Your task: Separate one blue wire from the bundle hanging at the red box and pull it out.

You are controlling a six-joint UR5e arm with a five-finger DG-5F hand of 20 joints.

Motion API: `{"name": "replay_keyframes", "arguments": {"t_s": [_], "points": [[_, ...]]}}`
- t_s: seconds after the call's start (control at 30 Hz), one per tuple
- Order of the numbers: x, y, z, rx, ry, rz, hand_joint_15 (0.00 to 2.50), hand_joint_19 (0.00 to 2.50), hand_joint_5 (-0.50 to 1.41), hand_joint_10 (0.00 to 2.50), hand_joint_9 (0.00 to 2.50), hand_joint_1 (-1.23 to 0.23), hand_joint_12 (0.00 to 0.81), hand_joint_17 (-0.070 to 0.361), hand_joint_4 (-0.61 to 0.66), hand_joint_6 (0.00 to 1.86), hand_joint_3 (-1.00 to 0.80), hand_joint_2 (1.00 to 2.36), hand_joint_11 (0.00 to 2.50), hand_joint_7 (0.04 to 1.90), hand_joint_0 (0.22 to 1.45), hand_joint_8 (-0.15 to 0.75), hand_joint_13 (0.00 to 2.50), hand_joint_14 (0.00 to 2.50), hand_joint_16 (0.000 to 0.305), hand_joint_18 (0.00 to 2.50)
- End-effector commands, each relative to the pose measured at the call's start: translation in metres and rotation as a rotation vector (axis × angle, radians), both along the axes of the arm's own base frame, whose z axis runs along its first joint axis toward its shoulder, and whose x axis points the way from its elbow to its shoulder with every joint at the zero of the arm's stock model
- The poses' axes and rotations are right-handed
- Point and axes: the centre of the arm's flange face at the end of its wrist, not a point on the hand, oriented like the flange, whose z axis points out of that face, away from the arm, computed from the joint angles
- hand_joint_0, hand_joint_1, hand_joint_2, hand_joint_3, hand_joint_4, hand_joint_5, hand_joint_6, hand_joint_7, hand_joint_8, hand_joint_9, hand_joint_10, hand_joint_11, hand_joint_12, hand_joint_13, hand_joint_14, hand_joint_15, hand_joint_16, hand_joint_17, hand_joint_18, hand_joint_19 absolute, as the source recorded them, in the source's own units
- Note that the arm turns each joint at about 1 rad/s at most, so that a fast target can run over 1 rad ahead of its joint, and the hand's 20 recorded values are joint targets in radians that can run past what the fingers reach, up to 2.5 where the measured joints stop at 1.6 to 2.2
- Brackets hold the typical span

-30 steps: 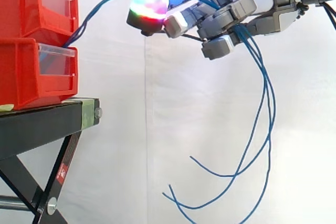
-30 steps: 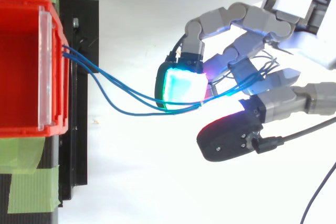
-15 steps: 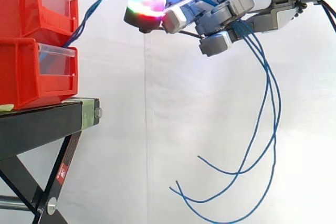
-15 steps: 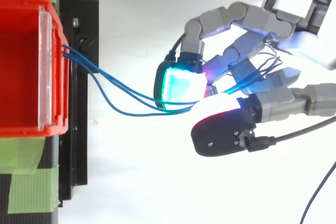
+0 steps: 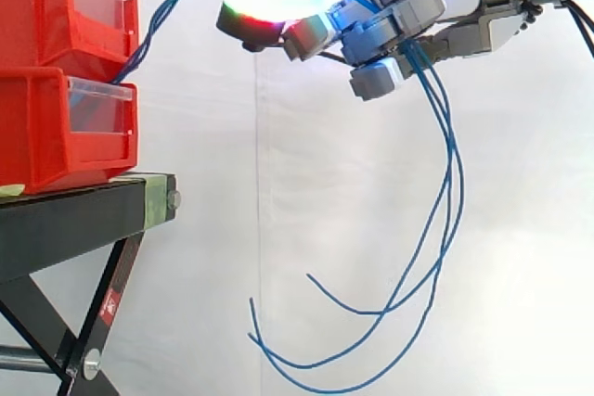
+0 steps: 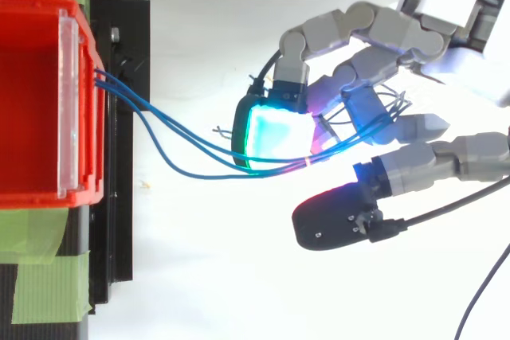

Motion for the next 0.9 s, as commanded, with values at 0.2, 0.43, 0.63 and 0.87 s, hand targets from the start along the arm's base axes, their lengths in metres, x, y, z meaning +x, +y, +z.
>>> {"name": "replay_keyframes", "arguments": {"t_s": [0.2, 0.43, 0.63, 0.87], "points": [[0.0, 0.0001, -0.0002, 0.0, 0.0, 0.001, 1.07, 1.53, -0.27, 0.05, 0.81, -0.78, 0.37, 0.108, 0.24, 0.86, -0.48, 1.0, 1.7, 1.08, 0.57, 0.317, 0.84, 2.38, 0.048, 0.92], [0.0002, 0.0002, -0.0001, -0.001, -0.001, 0.001, 1.06, 1.52, -0.26, 0.05, 0.87, -0.65, 0.366, 0.109, 0.25, 0.85, -0.48, 1.0, 1.69, 1.07, 0.56, 0.337, 0.87, 2.35, 0.049, 0.96], [-0.0002, -0.0001, -0.0003, 0.0, 0.002, 0.0, 1.03, 1.52, -0.26, 0.12, 0.9, -0.59, 0.355, 0.102, 0.27, 0.88, -0.27, 1.02, 1.68, 1.06, 0.64, 0.344, 0.93, 2.38, 0.045, 0.99], [-0.0005, -0.0003, -0.0005, -0.001, 0.005, -0.002, 1.05, 1.51, -0.26, 0.25, 0.87, -0.68, 0.354, 0.102, 0.28, 0.9, -0.2, 1.02, 1.63, 1.02, 0.67, 0.35, 0.93, 2.37, 0.045, 1.0]]}}
